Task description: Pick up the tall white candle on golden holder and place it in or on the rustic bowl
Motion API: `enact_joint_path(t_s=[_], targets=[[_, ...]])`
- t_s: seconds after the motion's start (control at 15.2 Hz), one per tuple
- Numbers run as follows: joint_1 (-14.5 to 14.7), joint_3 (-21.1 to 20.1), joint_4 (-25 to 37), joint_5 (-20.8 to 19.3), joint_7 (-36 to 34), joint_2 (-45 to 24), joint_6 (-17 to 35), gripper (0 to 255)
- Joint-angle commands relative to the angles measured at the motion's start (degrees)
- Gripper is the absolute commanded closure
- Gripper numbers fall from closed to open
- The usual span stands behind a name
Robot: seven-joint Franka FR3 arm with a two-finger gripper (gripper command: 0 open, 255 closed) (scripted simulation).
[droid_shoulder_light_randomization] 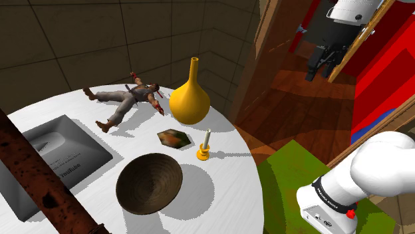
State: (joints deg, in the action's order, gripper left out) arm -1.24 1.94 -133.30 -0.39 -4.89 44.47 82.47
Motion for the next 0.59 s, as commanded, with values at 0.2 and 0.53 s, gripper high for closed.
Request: enact_joint_path(t_s=[0.2,0.53], targets=[[0.5,-3.0,-1.9,3.3,-5.1,-2.1,2.4,0],[1.5,-7.9,-3.8,8.6,-13.1,-7.0,6.9,0]])
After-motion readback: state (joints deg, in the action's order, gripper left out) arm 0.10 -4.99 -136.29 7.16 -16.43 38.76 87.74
